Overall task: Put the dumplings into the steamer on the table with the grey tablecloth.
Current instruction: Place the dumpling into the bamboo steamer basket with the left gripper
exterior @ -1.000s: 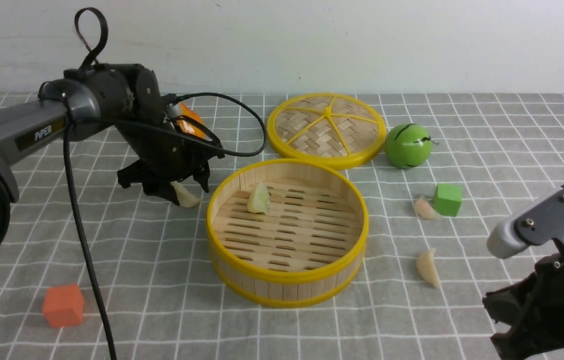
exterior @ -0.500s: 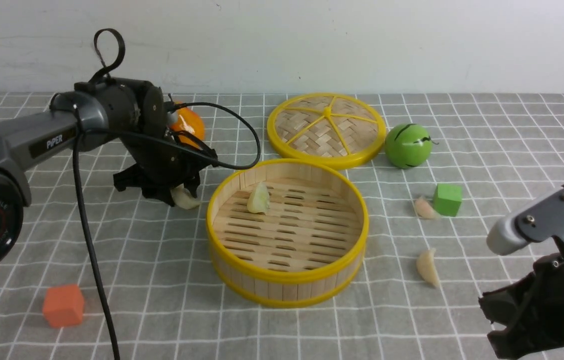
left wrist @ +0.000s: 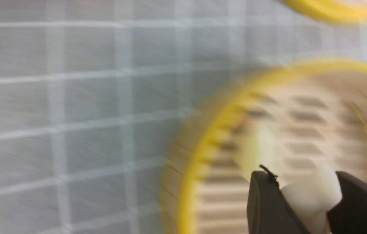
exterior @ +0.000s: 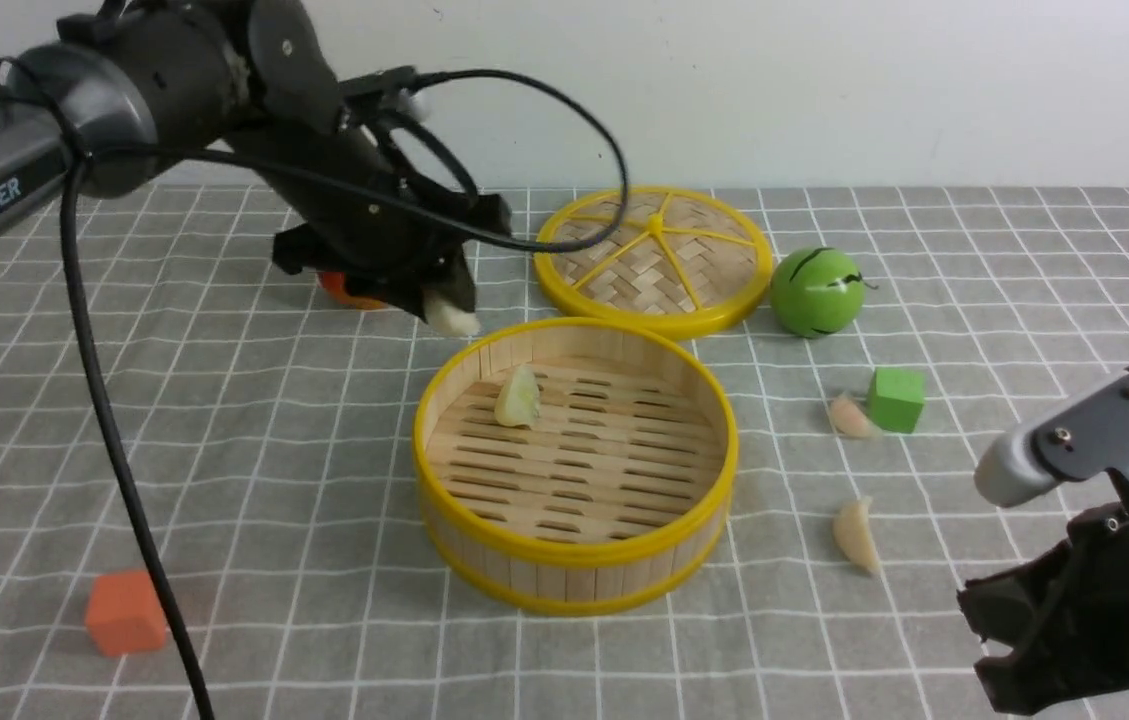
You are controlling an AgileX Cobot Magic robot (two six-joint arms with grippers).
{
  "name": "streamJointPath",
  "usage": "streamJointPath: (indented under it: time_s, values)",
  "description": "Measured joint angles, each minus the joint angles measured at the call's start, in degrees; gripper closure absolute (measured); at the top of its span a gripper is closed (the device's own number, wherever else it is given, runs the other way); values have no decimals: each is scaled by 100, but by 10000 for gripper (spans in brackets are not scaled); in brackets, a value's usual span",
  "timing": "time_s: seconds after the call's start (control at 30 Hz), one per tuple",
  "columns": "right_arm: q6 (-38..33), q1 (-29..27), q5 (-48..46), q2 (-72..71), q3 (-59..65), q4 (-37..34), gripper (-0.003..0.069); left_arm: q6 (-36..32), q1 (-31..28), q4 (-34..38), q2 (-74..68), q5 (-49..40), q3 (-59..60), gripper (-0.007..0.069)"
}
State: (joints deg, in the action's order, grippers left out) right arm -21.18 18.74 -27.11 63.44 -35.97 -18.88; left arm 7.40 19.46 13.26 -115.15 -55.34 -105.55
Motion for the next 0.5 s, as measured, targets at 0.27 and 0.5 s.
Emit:
streamJointPath:
  time_s: [0.27, 0.5]
  values:
    - [0, 0, -10, 0, 0, -130, 632, 38, 641, -547, -517, -227, 511, 394]
    - [0, 0, -79, 0, 0, -474, 625, 47, 641, -585, -796, -102, 511, 270]
